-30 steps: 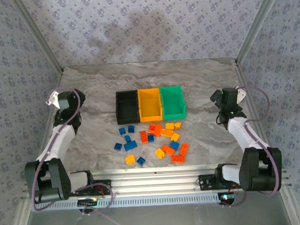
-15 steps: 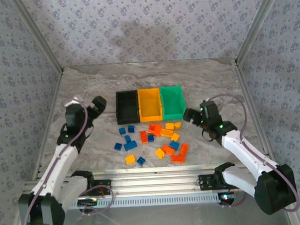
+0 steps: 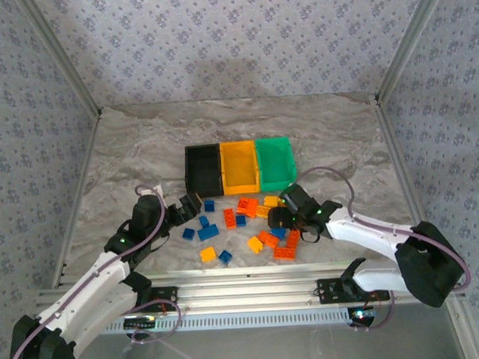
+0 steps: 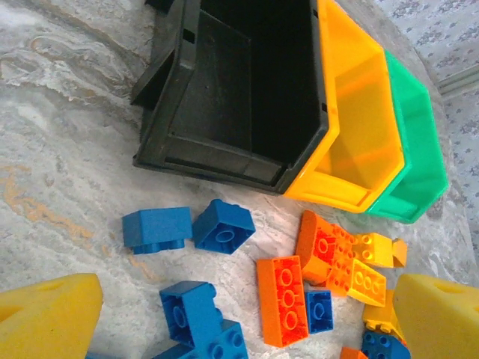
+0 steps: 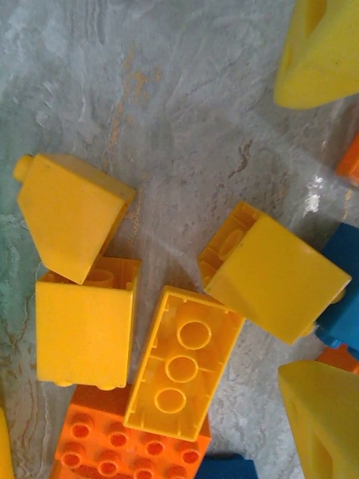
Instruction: Sort the legos into containers by color
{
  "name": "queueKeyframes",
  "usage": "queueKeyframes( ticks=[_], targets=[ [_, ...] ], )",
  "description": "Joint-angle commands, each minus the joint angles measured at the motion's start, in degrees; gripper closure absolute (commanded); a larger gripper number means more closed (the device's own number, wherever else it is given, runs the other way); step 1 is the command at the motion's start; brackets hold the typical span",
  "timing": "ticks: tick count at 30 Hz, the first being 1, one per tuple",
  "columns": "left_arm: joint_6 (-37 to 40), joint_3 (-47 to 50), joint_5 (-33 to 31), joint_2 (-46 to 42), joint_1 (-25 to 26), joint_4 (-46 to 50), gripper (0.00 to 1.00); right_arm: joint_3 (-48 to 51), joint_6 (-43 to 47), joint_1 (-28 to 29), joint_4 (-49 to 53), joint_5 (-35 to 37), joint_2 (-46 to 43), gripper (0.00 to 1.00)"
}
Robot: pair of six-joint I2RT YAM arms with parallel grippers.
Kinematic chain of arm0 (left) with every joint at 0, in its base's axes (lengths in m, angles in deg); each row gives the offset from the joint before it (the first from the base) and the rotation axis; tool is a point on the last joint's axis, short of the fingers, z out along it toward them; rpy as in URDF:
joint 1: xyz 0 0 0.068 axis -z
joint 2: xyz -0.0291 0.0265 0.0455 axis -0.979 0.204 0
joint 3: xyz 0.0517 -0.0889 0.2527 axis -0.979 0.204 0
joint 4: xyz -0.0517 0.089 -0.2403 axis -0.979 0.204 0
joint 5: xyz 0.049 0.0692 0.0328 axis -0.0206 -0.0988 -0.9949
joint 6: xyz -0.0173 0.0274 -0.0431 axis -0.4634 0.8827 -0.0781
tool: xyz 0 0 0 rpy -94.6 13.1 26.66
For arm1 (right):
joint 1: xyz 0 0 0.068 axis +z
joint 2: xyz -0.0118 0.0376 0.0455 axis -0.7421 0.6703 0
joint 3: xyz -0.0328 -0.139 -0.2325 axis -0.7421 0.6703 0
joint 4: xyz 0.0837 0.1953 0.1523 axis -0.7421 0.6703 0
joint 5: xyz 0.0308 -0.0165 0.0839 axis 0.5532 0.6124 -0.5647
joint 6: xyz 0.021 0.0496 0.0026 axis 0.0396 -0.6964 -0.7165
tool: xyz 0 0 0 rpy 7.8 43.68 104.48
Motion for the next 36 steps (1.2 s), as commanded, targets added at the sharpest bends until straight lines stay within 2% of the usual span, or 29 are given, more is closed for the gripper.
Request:
queueKeyframes(
  ticks=[1,11,14,17,24,28,36],
  targets=[
    [-0.9,1.0,-1.5,-1.4,0.3,0.7,0.0,-1.2,-3.7,0.9,-2.0,3.3,2.3,0.15],
    [-1.4,2.0,-1.6,-2.2,0.4,1.0,0.0,-2.3,-6.9,1.0,1.1,7.2,7.3,0.35],
    [-1.3,1.9,-1.8,-2.4,0.5,0.9,0.0,-2.0,-8.9,0.9,4.0,9.4,6.4,0.41],
    [-1.2,1.8,-1.7,-2.5,0.5,0.7,0.0,-1.2,-8.4,0.0,3.2,9.2,4.8,0.42],
    [-0.8,1.0,-1.6,-2.2,0.5,1.2,0.0,-0.1,-6.3,-1.3,1.1,8.0,2.2,0.58],
    [-0.7,0.5,-1.5,-2.0,0.5,1.8,0.0,0.3,-5.5,-2.3,1.6,7.1,0.0,0.64],
    [-0.8,-1.7,-1.7,-1.1,0.4,5.2,0.0,-4.1,0.8,-2.8,5.3,4.2,-6.0,0.7]
  ],
)
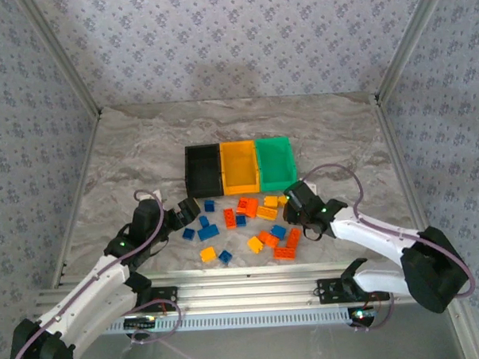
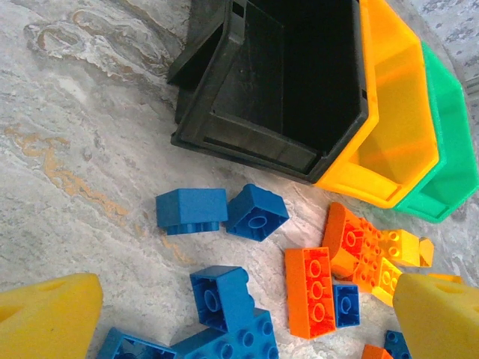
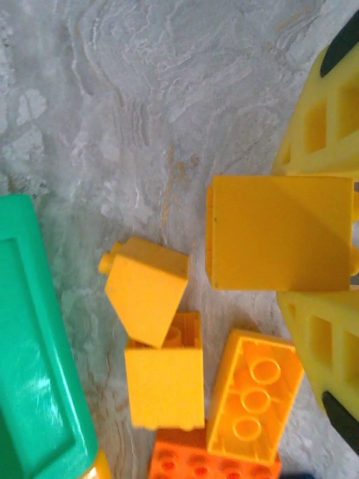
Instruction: Sort the legos into containers by color
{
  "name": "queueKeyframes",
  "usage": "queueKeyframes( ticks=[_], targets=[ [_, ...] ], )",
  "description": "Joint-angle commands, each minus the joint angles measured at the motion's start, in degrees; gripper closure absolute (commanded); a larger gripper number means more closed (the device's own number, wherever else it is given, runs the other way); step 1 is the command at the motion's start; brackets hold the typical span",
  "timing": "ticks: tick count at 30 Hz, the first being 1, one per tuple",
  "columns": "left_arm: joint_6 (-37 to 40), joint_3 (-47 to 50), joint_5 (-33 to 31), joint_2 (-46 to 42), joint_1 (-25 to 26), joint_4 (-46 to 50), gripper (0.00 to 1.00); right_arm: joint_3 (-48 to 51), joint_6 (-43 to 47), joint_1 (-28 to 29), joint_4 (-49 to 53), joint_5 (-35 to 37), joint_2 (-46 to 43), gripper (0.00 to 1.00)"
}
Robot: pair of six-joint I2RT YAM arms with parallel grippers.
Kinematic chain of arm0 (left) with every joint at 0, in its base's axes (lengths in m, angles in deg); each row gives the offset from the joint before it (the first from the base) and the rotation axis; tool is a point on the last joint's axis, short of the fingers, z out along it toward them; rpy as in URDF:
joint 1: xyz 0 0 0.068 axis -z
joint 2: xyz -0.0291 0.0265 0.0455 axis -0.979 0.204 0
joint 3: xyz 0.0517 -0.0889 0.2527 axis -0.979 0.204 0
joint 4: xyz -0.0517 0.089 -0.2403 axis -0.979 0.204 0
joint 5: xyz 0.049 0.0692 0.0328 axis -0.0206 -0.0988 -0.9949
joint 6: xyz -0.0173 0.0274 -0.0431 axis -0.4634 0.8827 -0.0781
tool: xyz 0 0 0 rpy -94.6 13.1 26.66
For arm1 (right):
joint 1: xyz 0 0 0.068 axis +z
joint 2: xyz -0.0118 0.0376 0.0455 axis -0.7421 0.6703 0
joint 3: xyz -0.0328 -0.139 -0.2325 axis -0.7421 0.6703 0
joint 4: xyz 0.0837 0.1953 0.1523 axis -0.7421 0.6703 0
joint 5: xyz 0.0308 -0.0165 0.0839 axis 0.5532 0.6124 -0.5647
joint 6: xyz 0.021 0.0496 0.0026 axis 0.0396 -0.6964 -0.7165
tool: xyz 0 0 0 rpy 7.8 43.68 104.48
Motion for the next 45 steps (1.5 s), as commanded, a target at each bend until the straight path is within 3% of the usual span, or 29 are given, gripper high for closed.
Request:
queueKeyframes(
  ticks=[1,5,13,18,20,23,28,36,45],
  targets=[
    [0.4,-4.0,-0.7,0.2,0.4,3.6,0.0,-5.1,5.0,-0.4,3.2,-2.0,-2.5,0.7],
    [0.6,-6.6,-1.9,0.6,0.4,9.2,0.01,-12.3,7.5,-1.5,4.0,-2.7,0.7,0.69],
    [1.2,-11.1,-5.7,5.2,0.4,20.5,0.06,-28.0,12.2,-7.5,-1.0,-2.3,19.6,0.67],
    [2.4,-12.2,-6.9,7.9,0.2,23.0,0.09,-33.8,12.3,-9.1,-1.7,-0.2,27.0,0.65],
    [2.9,-12.2,-6.1,9.2,0.2,22.1,0.13,-34.6,12.2,-9.6,-2.0,-0.3,28.7,0.61],
    [3.6,-12.6,-5.3,11.9,-0.5,20.5,0.2,-38.3,12.2,-9.7,-1.1,-0.3,30.8,0.47],
    [4.8,-15.2,-6.3,19.9,-4.3,19.8,0.33,-37.0,11.7,-9.4,-2.6,-1.0,28.0,0.34],
    [7.5,-20.3,-9.4,34.1,-6.4,13.6,0.42,-29.8,10.6,-9.5,-4.0,-0.8,19.8,0.33],
    [8.7,-24.2,-10.3,45.4,-6.8,6.8,0.43,-25.1,10.4,-11.0,-4.0,-1.0,12.3,0.34]
  ],
)
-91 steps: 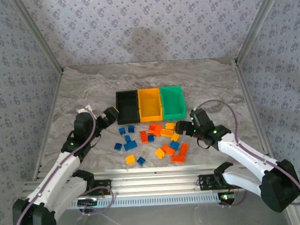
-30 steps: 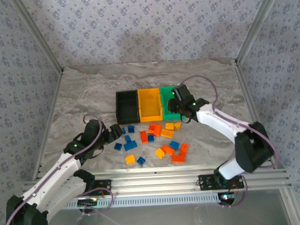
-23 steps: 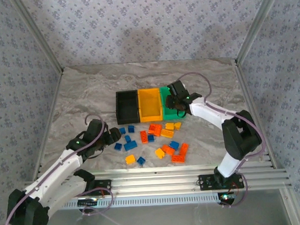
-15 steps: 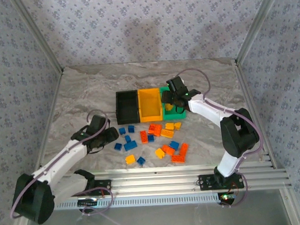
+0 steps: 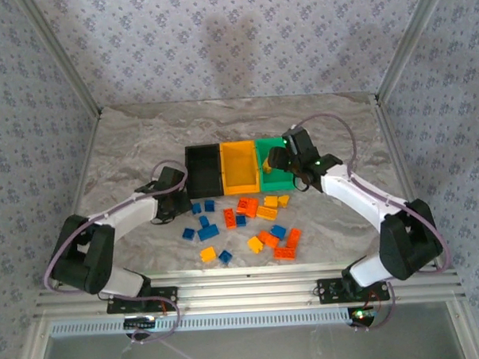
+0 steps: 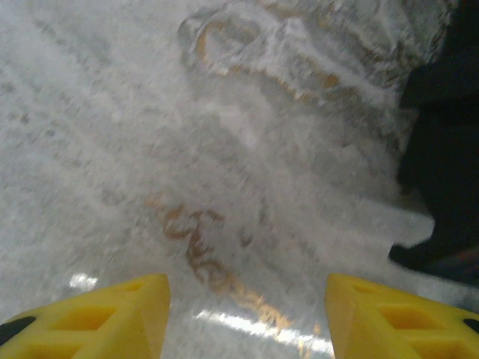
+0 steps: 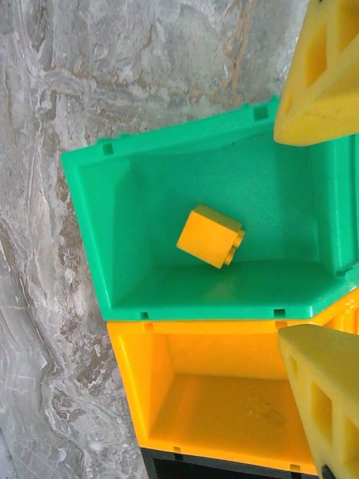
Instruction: Sort the legos into containers by color
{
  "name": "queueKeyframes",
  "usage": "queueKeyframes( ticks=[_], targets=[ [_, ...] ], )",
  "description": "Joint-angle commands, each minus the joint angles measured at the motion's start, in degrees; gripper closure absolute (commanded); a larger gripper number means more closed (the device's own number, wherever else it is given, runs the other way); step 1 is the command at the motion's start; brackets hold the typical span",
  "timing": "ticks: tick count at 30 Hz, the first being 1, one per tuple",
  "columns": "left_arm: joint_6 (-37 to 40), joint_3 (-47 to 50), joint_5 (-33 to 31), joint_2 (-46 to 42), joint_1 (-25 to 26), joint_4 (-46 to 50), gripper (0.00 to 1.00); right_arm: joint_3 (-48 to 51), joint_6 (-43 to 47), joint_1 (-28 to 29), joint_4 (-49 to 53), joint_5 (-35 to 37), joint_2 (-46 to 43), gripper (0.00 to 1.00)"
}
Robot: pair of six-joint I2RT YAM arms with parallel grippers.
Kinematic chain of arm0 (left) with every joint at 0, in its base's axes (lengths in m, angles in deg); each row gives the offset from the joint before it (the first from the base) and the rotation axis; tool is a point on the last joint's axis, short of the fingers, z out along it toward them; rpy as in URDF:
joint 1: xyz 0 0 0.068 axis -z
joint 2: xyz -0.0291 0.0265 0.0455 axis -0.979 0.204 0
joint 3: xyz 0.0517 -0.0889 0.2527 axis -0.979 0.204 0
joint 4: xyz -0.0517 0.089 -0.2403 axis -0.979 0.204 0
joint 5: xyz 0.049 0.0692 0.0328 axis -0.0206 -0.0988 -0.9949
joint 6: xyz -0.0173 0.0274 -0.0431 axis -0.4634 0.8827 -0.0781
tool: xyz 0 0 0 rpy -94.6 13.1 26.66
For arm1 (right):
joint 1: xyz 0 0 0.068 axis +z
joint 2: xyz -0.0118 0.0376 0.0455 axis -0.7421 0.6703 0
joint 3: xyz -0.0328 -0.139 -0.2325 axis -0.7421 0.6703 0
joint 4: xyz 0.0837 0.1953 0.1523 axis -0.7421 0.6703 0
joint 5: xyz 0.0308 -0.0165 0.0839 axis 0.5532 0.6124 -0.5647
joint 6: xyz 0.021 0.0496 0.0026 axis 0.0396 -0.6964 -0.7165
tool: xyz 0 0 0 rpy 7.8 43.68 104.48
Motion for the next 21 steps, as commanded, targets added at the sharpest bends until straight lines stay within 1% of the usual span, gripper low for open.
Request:
queueKeyframes(
  ticks=[1,6,9,12,14,15,17,18,21],
  targets=[
    [1.5,-2.9,-1.4,2.6,-0.7,-3.8,0.43,1.7,-1.0,-0.5,-0.3,0.5,-3.1,0.34],
    [1.6,-4.8,-1.0,5.6,-1.0,-4.7,0.44,3.2,-1.2,-1.2,-0.1,0.0,-5.0,0.34],
    [1.1,-4.1,-0.6,4.1,-1.0,-4.0,0.44,3.9,-1.3,-1.5,0.2,-0.6,-5.7,0.34],
    [0.4,-1.8,1.1,-1.7,-0.9,-2.0,0.41,5.2,-1.5,-1.4,0.4,-1.4,-6.8,0.33],
    [0.1,0.6,2.5,-8.1,-0.5,0.5,0.32,6.7,-1.8,-1.2,0.5,-2.1,-7.7,0.32],
    [0.1,1.2,2.9,-10.9,0.0,2.2,0.3,7.3,-1.9,-1.1,0.6,-2.3,-8.2,0.31],
    [0.7,2.5,3.1,-16.8,2.1,6.9,0.21,9.2,-2.2,-0.8,0.5,-2.7,-9.4,0.29],
    [1.0,2.8,3.2,-18.8,2.8,8.8,0.18,9.9,-2.3,-0.6,0.5,-2.8,-9.8,0.29],
    [1.5,3.8,4.7,-23.4,4.9,15.5,0.15,12.3,-2.6,-0.2,0.3,-3.2,-11.0,0.28]
  ],
)
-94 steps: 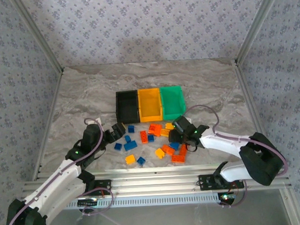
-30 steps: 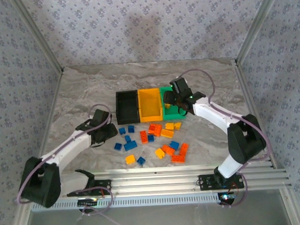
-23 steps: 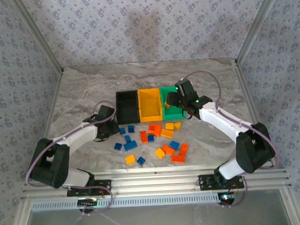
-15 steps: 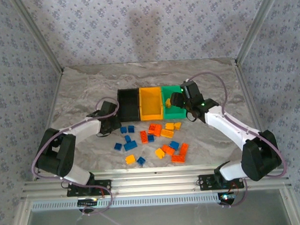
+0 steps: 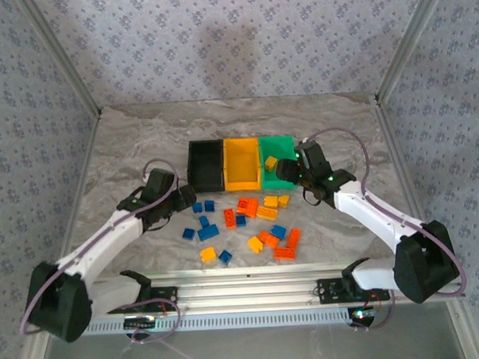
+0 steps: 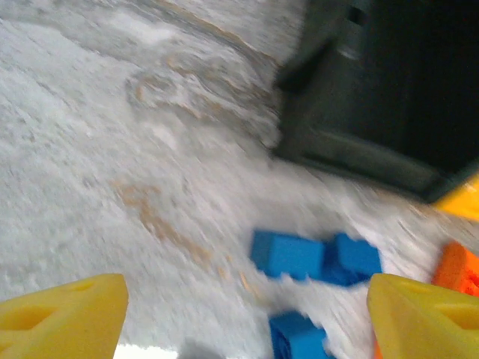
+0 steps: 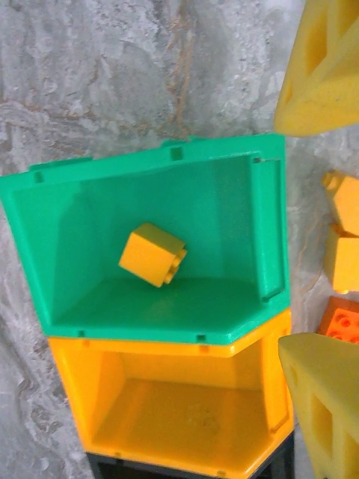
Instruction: Sort the legos into containers by color
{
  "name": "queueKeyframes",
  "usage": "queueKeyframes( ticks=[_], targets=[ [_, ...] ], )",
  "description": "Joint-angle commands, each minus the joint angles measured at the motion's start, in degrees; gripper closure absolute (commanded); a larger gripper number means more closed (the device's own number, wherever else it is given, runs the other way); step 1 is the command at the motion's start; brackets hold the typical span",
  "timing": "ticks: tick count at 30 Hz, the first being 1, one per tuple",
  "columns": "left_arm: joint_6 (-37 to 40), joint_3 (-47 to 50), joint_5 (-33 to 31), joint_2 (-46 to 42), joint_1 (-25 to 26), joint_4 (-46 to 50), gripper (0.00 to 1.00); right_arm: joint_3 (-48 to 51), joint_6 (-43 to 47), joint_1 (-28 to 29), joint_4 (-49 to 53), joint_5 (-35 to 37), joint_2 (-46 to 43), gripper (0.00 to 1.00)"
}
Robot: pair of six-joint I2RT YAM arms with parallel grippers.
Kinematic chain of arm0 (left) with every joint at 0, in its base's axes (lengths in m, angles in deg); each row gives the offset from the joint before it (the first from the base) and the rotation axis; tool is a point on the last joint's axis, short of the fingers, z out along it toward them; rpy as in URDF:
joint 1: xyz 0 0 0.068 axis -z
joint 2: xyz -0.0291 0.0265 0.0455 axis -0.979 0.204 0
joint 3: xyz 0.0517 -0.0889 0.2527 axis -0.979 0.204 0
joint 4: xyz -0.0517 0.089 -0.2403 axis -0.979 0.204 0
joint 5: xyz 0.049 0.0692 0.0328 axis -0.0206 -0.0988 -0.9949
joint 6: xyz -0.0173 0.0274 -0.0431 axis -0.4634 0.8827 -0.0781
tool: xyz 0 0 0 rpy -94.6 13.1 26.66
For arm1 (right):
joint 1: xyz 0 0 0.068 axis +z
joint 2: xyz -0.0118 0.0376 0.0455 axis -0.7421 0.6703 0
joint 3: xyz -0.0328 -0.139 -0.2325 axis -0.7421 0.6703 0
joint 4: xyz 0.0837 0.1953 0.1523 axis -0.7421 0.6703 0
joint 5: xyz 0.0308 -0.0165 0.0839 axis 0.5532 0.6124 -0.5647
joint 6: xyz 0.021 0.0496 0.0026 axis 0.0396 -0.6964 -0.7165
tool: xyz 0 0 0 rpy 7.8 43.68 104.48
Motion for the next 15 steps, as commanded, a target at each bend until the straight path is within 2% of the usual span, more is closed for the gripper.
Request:
queueKeyframes(
  ticks=[1,6,15],
  targets=[
    [0.9,2.1,2.3,-3.6,1.7,11.3,0.15,2.5,-1.3,0.5,0.7,-1.1,-2.1,0.28],
    [0.7,6.6,4.6,-8.6,2.9,15.1,0.15,5.1,-1.4,0.6,0.4,-0.9,-3.8,0.27],
    [0.4,11.7,6.5,-6.6,6.7,4.6,0.17,6.0,-1.4,0.3,0.8,-0.7,-5.1,0.27]
  ],
)
